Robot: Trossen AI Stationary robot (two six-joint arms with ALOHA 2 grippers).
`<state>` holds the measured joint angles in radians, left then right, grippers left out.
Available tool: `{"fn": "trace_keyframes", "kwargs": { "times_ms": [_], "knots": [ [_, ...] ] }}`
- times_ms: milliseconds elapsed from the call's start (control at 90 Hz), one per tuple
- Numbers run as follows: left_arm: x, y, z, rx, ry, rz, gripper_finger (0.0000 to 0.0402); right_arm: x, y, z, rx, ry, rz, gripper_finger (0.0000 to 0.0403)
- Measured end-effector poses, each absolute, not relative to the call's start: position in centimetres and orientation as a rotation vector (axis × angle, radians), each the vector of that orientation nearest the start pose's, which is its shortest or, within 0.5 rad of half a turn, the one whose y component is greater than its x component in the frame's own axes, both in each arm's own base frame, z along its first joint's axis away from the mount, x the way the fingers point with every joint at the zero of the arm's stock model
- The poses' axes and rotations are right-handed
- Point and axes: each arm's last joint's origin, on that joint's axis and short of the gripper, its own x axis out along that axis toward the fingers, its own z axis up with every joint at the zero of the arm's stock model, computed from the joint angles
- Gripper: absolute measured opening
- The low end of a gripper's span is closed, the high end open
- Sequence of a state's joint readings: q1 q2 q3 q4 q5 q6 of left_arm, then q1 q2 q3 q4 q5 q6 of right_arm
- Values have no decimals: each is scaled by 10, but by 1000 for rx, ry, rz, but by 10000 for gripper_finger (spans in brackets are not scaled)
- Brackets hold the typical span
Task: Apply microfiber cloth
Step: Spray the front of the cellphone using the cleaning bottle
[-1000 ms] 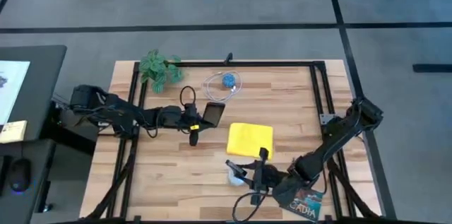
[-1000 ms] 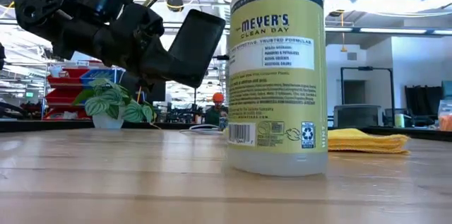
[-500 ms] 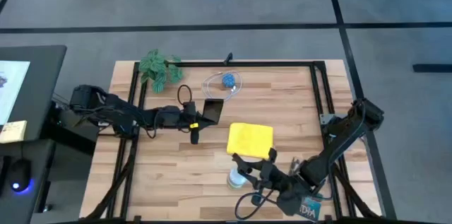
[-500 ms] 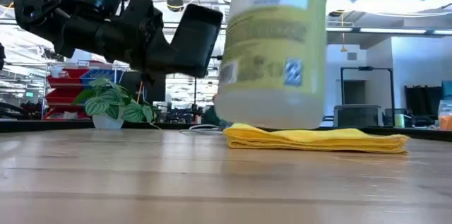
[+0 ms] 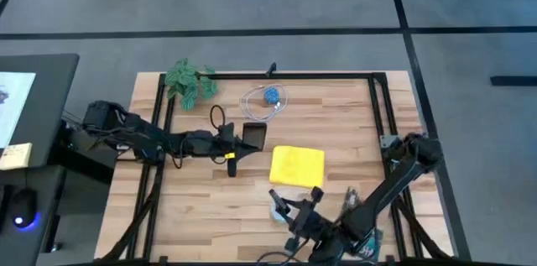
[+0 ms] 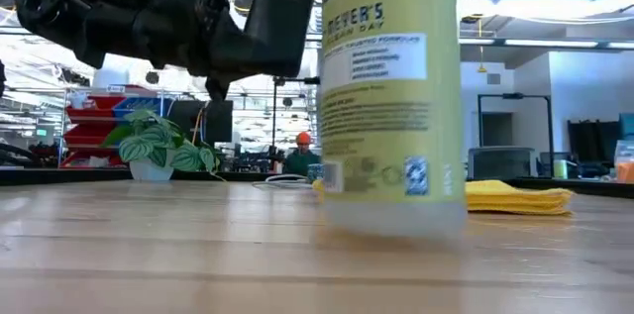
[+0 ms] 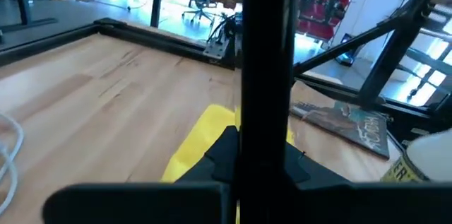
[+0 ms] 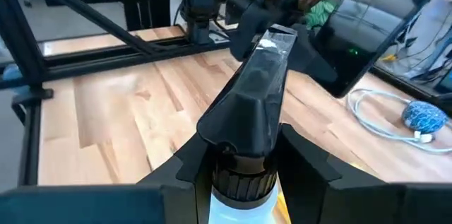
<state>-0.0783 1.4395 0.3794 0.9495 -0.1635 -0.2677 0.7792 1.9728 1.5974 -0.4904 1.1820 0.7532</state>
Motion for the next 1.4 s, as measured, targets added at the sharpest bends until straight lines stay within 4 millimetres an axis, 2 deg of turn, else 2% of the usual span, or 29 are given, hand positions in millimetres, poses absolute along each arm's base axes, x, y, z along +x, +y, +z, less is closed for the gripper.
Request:
{"fn": "trace_keyframes", "kwargs": {
  "times_ms": [178, 400, 456, 600, 678, 856, 1000, 1067, 1256, 1400],
  "knots": [
    [253, -16, 171, -251, 97, 98, 14, 325, 291, 241, 40, 266, -544, 105],
    [253, -16, 170, -250, 110, 101, 14, 328, 289, 240, 61, 279, -543, 107],
    [253, -15, 169, -249, 115, 102, 14, 328, 289, 241, 37, 292, -528, 133],
    [253, -16, 169, -249, 119, 102, 14, 328, 291, 236, -15, 356, -471, 242],
    [253, -15, 169, -249, 118, 102, 14, 329, 288, 240, 6, 396, -429, 289],
    [253, -15, 169, -248, 118, 102, 14, 327, 273, 253, -16, 536, -332, 352],
    [253, -16, 169, -249, 118, 101, 13, 320, 249, 277, -125, 658, -243, 366],
    [253, -16, 169, -249, 119, 96, 13, 322, 240, 281, -173, 689, -191, 367],
    [253, -17, 169, -243, 121, 82, 15, 338, 226, 257, -275, 692, -37, 368],
    [253, -17, 169, -243, 122, 76, 16, 346, 217, 241, -274, 642, -20, 368]
  ]
}}
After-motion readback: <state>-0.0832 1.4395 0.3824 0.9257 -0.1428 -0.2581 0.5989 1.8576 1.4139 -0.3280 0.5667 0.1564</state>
